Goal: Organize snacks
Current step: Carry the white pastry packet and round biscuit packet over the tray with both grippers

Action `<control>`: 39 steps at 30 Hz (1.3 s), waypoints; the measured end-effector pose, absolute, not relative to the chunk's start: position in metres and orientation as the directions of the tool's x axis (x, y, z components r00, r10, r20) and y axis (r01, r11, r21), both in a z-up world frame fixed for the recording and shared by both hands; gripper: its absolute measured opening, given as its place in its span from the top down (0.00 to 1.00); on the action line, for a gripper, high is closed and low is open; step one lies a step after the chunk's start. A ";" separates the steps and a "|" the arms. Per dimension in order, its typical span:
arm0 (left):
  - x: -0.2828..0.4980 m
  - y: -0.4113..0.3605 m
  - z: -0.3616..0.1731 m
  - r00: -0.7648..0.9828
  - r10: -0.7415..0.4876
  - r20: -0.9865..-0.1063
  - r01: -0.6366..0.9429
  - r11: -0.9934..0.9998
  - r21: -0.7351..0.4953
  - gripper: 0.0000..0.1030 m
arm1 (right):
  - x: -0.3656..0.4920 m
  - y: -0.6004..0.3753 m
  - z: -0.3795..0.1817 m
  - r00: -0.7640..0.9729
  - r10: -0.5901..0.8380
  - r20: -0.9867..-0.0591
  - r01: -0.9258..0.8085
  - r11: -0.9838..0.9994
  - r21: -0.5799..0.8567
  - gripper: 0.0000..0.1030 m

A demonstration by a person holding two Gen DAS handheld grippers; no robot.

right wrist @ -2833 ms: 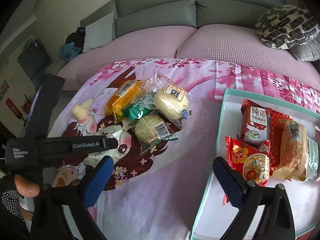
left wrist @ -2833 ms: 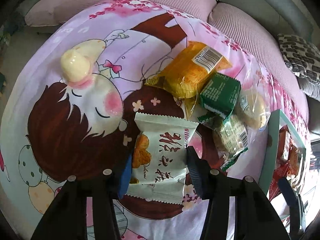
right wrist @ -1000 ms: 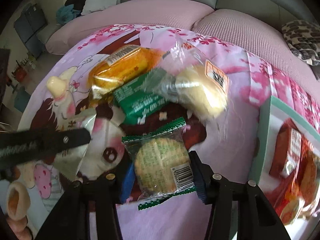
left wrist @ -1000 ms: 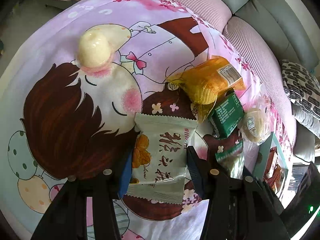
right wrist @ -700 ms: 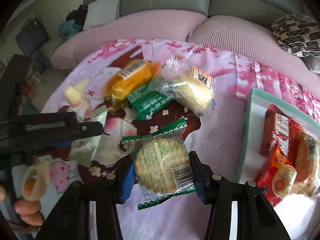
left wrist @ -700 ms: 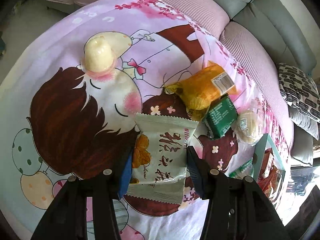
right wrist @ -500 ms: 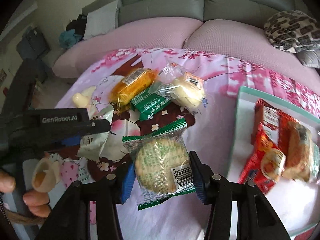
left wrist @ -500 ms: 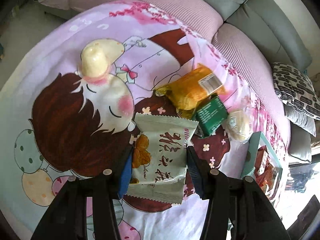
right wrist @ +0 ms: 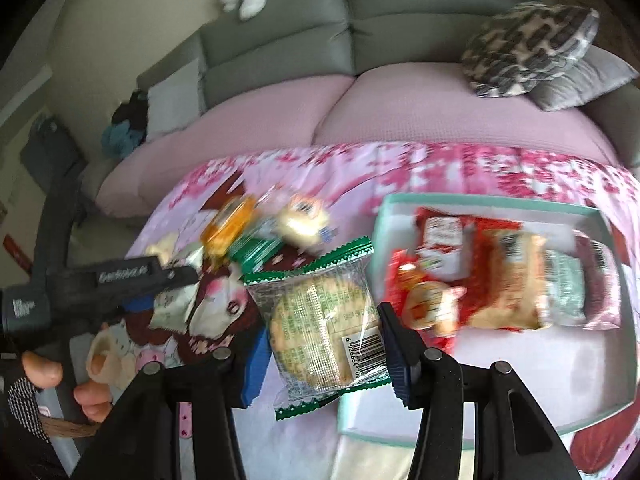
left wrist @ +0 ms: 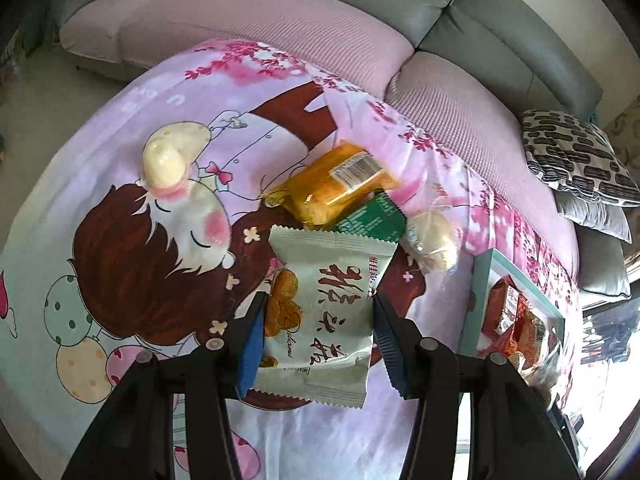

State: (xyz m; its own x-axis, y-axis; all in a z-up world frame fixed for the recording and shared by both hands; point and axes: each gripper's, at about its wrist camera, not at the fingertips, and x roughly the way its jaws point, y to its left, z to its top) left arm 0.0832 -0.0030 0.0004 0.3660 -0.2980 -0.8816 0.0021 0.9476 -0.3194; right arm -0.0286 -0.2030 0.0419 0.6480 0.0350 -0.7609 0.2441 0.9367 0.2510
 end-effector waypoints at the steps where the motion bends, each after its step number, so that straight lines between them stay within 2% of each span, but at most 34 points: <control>1: 0.082 -0.006 0.002 0.367 -0.298 -0.881 0.005 0.948 -0.319 0.48 | -0.030 -0.210 0.043 0.650 0.024 -0.759 0.263 0.931 0.254 0.49; 12: 0.066 -0.049 0.016 0.385 -0.317 -0.867 0.130 0.949 -0.289 0.48 | -0.071 -0.295 0.055 0.664 -0.132 -0.736 0.482 0.828 0.287 0.49; 19: 0.052 -0.087 0.021 0.372 -0.332 -0.867 0.232 0.937 -0.259 0.48 | -0.092 -0.331 0.055 0.652 -0.189 -0.734 0.564 0.767 0.304 0.49; 27: 0.044 -0.121 0.029 0.374 -0.357 -0.856 0.322 0.916 -0.241 0.48 | -0.101 -0.357 0.052 0.639 -0.251 -0.727 0.607 0.745 0.277 0.49; 39: 0.062 -0.168 0.033 0.366 -0.388 -0.846 0.395 0.887 -0.237 0.48 | -0.071 -0.375 0.026 0.655 -0.204 -0.728 0.555 0.783 0.280 0.49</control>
